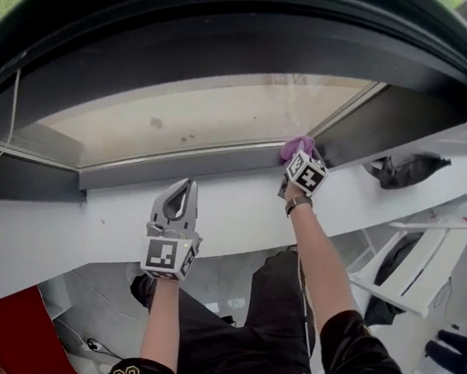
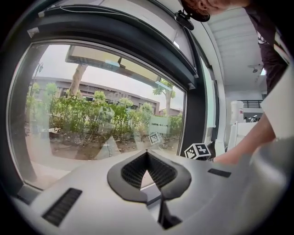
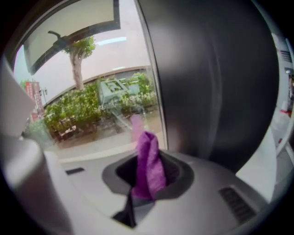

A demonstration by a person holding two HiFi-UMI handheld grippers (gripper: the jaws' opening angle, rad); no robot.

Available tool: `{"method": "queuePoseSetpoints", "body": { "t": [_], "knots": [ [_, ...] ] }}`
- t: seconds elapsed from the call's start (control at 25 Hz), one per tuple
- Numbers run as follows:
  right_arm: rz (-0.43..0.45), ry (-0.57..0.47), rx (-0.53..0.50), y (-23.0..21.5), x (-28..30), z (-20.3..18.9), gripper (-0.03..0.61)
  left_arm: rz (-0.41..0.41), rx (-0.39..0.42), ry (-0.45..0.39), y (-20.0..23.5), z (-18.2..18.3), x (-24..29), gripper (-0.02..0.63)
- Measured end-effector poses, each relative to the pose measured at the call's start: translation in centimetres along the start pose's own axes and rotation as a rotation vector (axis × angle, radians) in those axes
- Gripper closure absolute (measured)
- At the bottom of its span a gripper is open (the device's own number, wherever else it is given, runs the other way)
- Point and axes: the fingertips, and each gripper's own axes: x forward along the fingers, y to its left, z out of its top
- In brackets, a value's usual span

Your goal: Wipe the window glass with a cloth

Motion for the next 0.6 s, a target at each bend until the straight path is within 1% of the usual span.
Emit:
{"method": "queuePoseSetpoints", "body": {
  "t": [0.04,0.12,0.24,0.28,0.32,0.4,0.44,0.52,0.6],
  "knots": [
    [0.024,0.009,-0.009,0.2,-1.1,0.3,0.502,0.006,0.007,0.009,-0.5,0.6,-0.1,0.604],
    [0.117,0.029,-0.051,2.1,-4.5,0.9,0.502,0.031,0.021,0.032,-1.3,2.3,-0.7,0.604],
    [0.291,0.013,-0.154,6.2,-11.7,5.5,0.502,0.068,-0.008,0.032,-2.7,6.6,-1.1,0.604],
    [0.336,0.004,-0.187,7.2,-14.7,7.1,0.502,0.073,-0.036,0.025,-3.4,8.2,-1.5,0.604],
    [0.376,-0.01,-0.219,8.3,-17.9,8.6,0.502,0.084,-0.085,0.007,-4.0,9.9,-2.3,0.604],
    [0.449,-0.066,-0.283,11.1,-24.5,12.0,0.502,0.118,-0.189,-0.06,-4.0,14.2,-4.9,0.604],
    [0.483,-0.108,-0.312,12.7,-27.8,13.6,0.502,0.132,-0.206,-0.094,-3.8,16.5,-6.6,0.604],
    [0.536,-0.196,-0.351,15.9,-34.4,16.4,0.502,0.152,-0.184,-0.123,-3.6,20.4,-9.9,0.604],
    [0.546,-0.233,-0.344,18.2,-40.6,17.7,0.502,0.158,-0.155,-0.116,-3.5,23.0,-13.2,0.604]
  ]
}}
